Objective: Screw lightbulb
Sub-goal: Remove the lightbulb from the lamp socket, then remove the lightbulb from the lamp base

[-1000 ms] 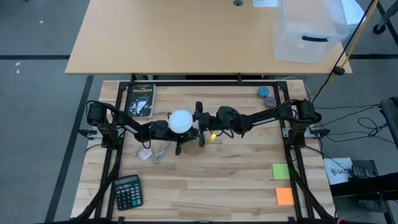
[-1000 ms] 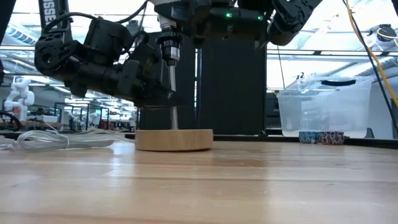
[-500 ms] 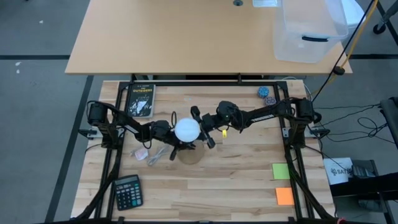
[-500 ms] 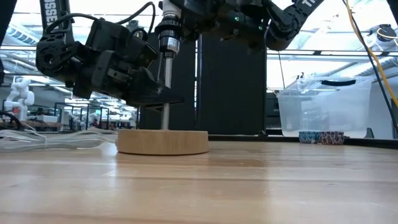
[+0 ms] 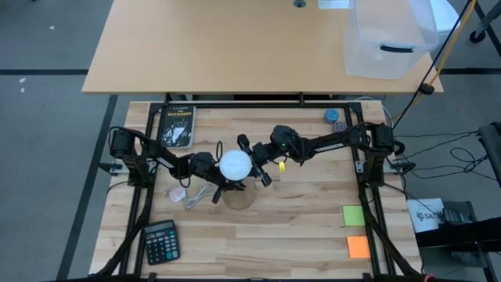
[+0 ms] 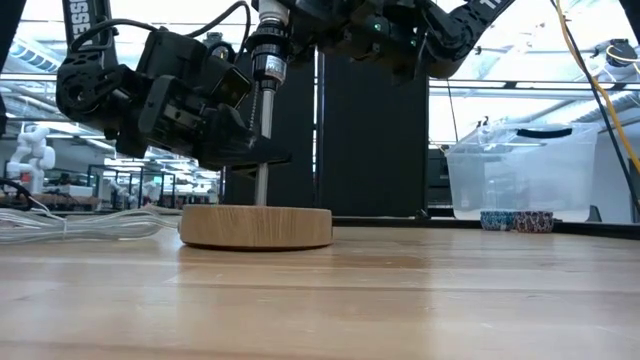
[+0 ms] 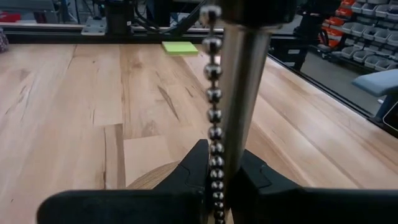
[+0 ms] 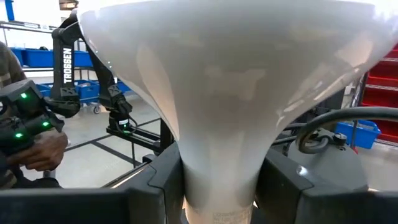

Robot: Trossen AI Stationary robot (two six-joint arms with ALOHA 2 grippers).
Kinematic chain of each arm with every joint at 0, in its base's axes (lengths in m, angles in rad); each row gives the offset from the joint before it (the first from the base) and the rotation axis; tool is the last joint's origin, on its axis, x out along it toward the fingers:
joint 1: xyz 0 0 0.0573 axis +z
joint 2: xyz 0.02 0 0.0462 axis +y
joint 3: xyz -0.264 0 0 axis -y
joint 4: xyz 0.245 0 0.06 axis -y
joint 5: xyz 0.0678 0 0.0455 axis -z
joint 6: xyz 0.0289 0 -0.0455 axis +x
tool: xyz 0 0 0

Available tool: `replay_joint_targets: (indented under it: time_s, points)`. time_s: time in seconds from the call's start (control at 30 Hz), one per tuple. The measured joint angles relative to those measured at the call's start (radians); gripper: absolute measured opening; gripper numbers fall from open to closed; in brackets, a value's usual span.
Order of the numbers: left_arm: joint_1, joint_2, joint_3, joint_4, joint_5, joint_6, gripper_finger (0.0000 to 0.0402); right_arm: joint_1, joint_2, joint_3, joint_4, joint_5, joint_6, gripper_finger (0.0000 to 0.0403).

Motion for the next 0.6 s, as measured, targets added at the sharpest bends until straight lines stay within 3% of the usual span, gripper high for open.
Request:
replay_joint_targets:
  time_s: [0.13,0.37,0.6]
  points:
    - [-0.002,0.000,-0.001,0.000,-0.026,-0.003,0.0032,0.000,0.000,0.002,-0.007,0.001,0.018,0.0154]
    - [-0.004,0.000,-0.003,0.001,-0.060,0.005,0.0032,0.008,-0.010,0.008,-0.020,0.018,0.012,0.0236]
    - [-0.003,0.000,-0.003,0.002,-0.089,0.000,0.0032,0.009,-0.092,0.008,-0.232,0.056,-0.065,0.0278]
